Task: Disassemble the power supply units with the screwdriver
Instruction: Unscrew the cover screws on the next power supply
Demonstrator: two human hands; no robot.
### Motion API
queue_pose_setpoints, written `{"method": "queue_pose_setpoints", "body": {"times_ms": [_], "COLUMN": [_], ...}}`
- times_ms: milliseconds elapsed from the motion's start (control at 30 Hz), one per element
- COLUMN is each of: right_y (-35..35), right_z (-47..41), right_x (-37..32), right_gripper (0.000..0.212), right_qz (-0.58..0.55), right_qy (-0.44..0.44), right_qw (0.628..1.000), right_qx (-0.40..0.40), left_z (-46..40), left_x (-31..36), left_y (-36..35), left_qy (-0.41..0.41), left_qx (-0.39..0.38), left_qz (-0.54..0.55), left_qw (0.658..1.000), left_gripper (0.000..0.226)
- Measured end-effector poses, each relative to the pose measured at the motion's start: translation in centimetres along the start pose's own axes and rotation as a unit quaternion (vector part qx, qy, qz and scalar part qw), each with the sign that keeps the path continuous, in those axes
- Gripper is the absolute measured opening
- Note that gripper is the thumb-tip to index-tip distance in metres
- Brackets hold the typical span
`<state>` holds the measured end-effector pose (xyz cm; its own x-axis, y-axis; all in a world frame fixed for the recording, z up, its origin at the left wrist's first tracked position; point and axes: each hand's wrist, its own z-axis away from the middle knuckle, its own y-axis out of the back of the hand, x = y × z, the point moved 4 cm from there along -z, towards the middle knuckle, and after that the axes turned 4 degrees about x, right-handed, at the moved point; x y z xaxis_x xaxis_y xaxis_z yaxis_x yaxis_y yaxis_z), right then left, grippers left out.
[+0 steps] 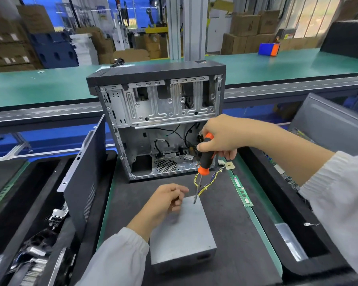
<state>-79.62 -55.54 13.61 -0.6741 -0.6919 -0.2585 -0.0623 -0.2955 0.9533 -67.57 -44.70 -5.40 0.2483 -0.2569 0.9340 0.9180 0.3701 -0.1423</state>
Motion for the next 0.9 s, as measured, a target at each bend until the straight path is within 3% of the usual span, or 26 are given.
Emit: {"method": "queue_pose_setpoints", "body": {"times_ms": [133, 233, 333, 433, 567, 900], "right_y": [-1.1, -1.5, -1.8, -2.4, -3.5, -5.3], "right_z": [2.1, 4.0, 6.1, 7.9, 9.7, 10.7], "right_x": [-1.1, -1.9, -2.6, -2.8, -2.4, -1.6], "right_gripper": [0.032, 0.033, 0.038, 0.042, 0.043, 0.04], "right_qz": [0.029, 0.049, 0.088, 0.13, 0.107, 0.104], "right_qy": [0.013, 0.01, 0.009, 0.004, -0.018, -0.051], "right_qw": [0.999, 0.998, 0.995, 0.989, 0.991, 0.987], "right_qx": [0.007, 0.03, 0.054, 0.065, 0.081, 0.109], "left_z": [1.7, 3.0, 4.5, 5.7, 5.9, 5.4], "left_x": [-0.8, -1.2, -2.0, -3.0, -4.1, -5.1], "left_y": [-0.9, -1.5, -2.3, -3.0, -3.0, -2.5], "left_qy": [0.017, -0.046, -0.129, -0.178, -0.2, -0.2], "left_qx": [0.008, -0.036, -0.104, -0.153, -0.14, -0.145], "left_qz": [-0.103, -0.253, -0.345, -0.344, -0.347, -0.318], "left_qw": [0.995, 0.966, 0.924, 0.909, 0.905, 0.915], "left_gripper": [0.033, 0.034, 0.019, 0.011, 0.007, 0.021]}}
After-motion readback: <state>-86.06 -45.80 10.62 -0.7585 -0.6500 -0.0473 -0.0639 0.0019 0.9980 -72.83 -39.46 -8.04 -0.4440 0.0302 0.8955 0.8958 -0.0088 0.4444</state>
